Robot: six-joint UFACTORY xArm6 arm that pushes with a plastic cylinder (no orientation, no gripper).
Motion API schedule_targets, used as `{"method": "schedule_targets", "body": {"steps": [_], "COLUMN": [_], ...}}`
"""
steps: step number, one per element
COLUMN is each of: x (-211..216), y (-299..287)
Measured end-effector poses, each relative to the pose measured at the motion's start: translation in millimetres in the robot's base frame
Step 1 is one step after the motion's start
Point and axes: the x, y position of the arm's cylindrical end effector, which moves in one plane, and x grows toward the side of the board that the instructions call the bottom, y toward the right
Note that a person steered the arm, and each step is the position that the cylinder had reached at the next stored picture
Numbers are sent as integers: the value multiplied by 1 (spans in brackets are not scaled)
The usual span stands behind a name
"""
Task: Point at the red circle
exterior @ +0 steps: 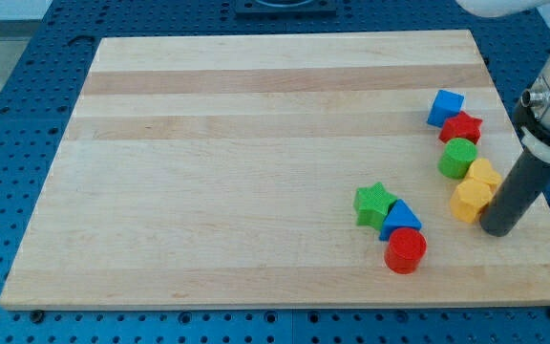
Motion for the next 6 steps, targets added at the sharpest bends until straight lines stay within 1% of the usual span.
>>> {"method": "schedule_targets", "body": {"steps": [1, 2, 4, 5, 6], "x": [36, 71, 71, 70, 45], "y": [0, -16, -138, -167, -174]}}
